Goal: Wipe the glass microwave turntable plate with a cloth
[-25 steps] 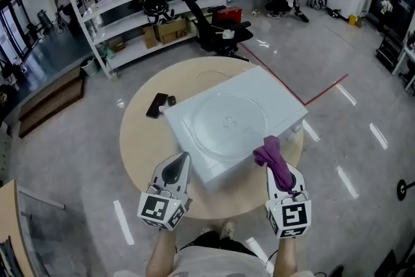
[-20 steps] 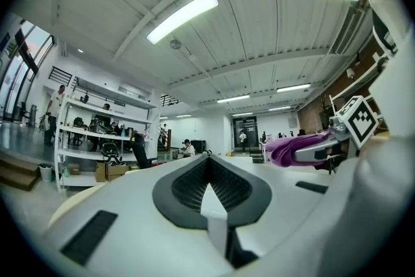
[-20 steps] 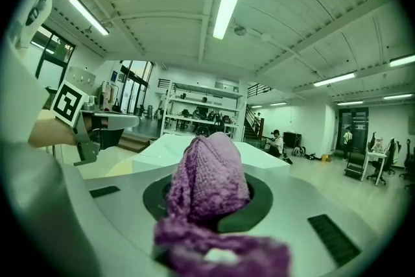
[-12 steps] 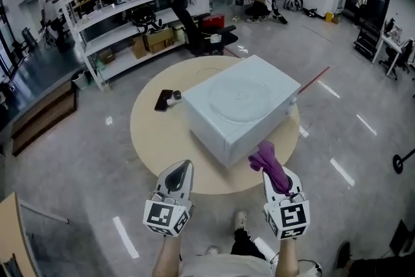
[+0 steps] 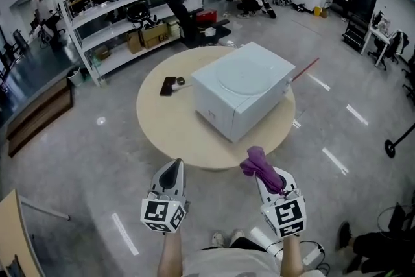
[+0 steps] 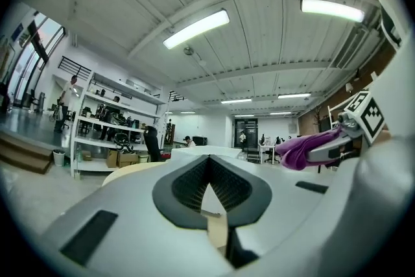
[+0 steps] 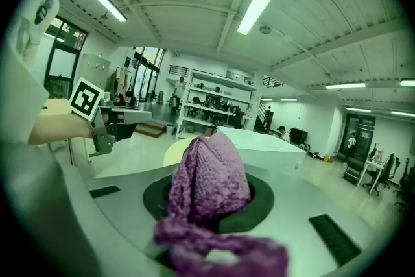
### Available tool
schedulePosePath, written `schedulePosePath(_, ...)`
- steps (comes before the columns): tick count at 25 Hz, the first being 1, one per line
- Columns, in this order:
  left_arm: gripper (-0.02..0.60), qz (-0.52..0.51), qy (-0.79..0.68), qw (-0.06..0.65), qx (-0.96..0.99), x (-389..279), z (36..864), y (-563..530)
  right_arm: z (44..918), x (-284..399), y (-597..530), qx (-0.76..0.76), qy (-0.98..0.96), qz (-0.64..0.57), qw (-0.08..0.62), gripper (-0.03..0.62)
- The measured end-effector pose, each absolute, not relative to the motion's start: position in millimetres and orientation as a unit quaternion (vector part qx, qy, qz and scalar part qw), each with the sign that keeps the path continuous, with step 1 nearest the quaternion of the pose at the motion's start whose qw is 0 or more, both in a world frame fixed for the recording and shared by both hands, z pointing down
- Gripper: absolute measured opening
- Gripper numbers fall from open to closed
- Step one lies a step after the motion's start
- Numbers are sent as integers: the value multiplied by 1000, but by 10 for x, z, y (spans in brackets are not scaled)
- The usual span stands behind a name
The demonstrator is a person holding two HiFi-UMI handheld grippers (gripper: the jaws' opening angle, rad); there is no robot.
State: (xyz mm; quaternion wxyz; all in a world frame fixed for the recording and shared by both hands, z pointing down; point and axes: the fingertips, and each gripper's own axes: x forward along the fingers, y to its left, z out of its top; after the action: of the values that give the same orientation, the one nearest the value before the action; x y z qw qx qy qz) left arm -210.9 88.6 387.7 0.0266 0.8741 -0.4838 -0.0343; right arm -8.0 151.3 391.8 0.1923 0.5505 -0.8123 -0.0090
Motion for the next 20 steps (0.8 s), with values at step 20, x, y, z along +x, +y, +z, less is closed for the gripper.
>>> schedulePosePath(20,2,-10,-463,-1,886,-1634,3774,2315,4127,30,2934,539,-819,12,197,57)
